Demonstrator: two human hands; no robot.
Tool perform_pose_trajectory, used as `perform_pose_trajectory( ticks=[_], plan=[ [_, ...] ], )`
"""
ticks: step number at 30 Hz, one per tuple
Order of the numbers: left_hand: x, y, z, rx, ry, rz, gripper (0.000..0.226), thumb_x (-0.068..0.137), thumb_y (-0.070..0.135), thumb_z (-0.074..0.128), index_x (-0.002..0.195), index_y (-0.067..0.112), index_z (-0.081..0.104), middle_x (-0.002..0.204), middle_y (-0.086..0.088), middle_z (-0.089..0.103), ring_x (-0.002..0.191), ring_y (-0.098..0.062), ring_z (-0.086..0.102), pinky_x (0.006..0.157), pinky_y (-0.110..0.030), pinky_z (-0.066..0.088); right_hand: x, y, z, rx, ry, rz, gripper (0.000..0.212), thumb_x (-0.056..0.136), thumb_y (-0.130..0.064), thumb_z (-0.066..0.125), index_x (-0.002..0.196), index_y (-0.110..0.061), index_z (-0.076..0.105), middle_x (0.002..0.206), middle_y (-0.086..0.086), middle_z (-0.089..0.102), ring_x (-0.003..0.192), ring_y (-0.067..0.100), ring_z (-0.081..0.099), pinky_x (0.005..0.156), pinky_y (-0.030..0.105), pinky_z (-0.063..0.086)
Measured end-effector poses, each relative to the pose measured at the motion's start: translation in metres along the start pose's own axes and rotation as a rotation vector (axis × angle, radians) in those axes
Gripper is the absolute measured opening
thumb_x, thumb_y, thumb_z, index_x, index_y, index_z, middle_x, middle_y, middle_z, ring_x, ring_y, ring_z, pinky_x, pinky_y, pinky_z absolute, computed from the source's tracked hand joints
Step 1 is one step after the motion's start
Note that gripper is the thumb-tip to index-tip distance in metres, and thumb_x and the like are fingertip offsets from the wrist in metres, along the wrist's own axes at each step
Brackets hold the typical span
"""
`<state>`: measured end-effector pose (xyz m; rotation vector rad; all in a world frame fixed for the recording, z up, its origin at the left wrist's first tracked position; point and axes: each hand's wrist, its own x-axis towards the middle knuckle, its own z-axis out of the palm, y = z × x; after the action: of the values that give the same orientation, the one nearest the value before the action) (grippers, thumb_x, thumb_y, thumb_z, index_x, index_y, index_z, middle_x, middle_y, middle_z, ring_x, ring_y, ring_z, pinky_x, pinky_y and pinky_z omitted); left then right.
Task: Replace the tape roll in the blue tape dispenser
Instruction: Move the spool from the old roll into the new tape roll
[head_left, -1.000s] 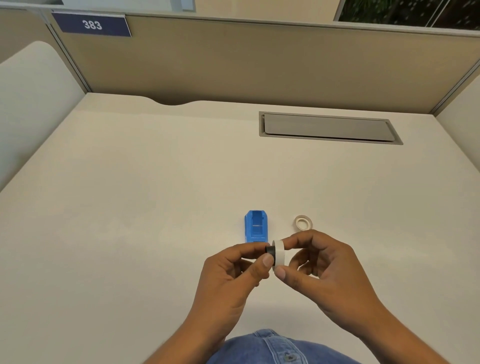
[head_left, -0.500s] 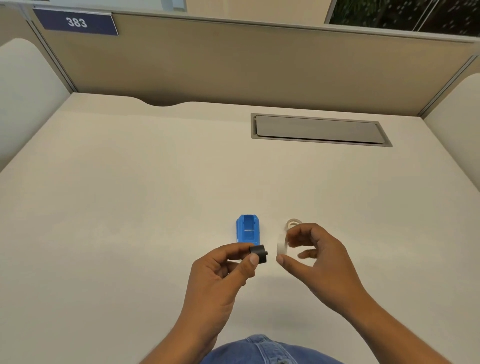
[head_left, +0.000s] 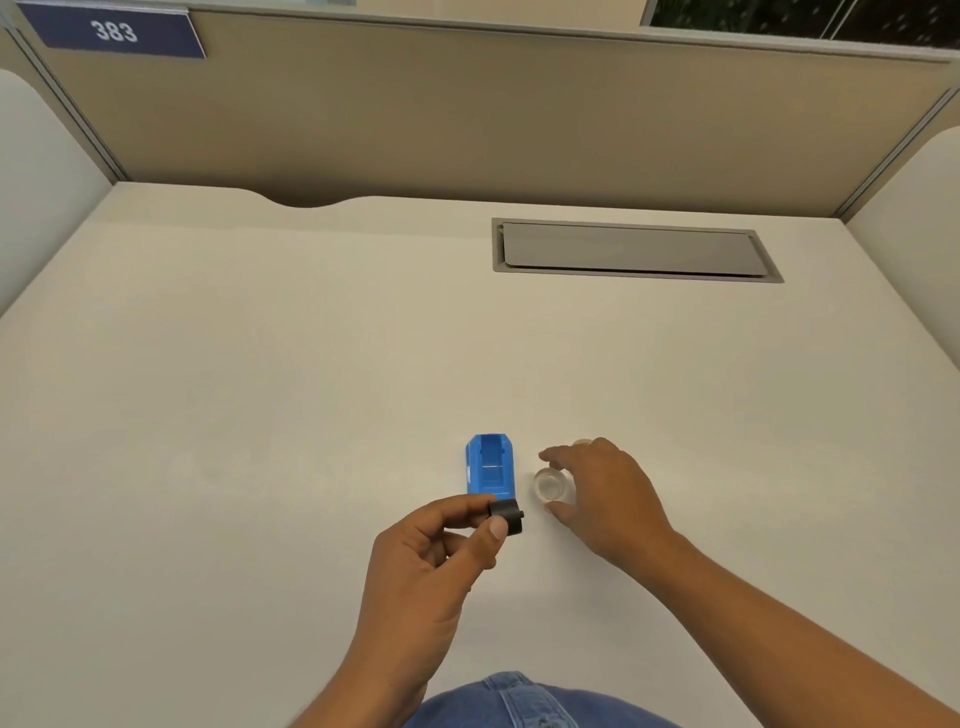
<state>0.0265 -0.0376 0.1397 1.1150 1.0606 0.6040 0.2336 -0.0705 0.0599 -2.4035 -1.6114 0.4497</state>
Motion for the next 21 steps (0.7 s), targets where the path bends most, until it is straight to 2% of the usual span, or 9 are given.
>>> perform_pose_trajectory(
  ticks=[4, 8, 11, 16, 21],
  plan=[
    [0.005, -0.002, -0.001, 0.018, 0.022, -0.026, 0.012, 0.078, 0.022, 0.074, 0.088, 0.028, 0.078, 0.072, 0.005, 0.075, 0.058, -0.004, 0.059, 0.057, -0.015, 0.043, 0.007, 0.002, 0.005, -0.003, -0.011, 0.02, 0.059, 0.079, -0.03, 0.071, 0.132, -0.033, 0.045, 0.116, -0.009, 0.065, 0.11, 0.017, 0.051, 0.088, 0.029, 0.044],
    [0.011, -0.002, -0.003, 0.018, 0.041, -0.034, 0.012, 0.077, 0.022, 0.074, 0.088, 0.027, 0.078, 0.064, 0.004, 0.07, 0.056, -0.005, 0.056, 0.058, -0.022, 0.04, 0.01, 0.005, 0.01, 0.006, -0.025, 0.04, 0.06, 0.077, -0.03, 0.072, 0.131, -0.035, 0.045, 0.116, -0.009, 0.064, 0.109, 0.017, 0.052, 0.086, 0.029, 0.045],
    [0.015, -0.002, -0.003, 0.03, 0.054, -0.039, 0.012, 0.078, 0.021, 0.074, 0.089, 0.026, 0.078, 0.059, 0.006, 0.067, 0.052, -0.002, 0.055, 0.057, -0.022, 0.04, 0.01, 0.007, 0.013, 0.0, -0.027, 0.029, 0.057, 0.077, -0.03, 0.071, 0.129, -0.034, 0.047, 0.117, -0.007, 0.063, 0.112, 0.017, 0.051, 0.088, 0.029, 0.044],
    [0.019, -0.001, -0.004, 0.045, 0.061, -0.041, 0.013, 0.079, 0.019, 0.073, 0.091, 0.025, 0.077, 0.062, 0.007, 0.068, 0.054, -0.003, 0.055, 0.058, -0.022, 0.04, 0.005, 0.01, 0.01, 0.08, 0.032, 0.0, 0.056, 0.075, -0.026, 0.074, 0.127, -0.03, 0.052, 0.12, -0.01, 0.061, 0.11, 0.016, 0.05, 0.093, 0.029, 0.042],
    [0.019, -0.002, -0.004, 0.049, 0.067, -0.041, 0.012, 0.079, 0.019, 0.074, 0.087, 0.027, 0.077, 0.068, 0.0, 0.072, 0.055, -0.003, 0.057, 0.062, -0.028, 0.042, 0.001, 0.026, 0.001, 0.2, 0.103, 0.096, 0.057, 0.072, -0.024, 0.079, 0.123, -0.031, 0.054, 0.118, -0.012, 0.06, 0.103, 0.013, 0.052, 0.09, 0.026, 0.043]
  ],
)
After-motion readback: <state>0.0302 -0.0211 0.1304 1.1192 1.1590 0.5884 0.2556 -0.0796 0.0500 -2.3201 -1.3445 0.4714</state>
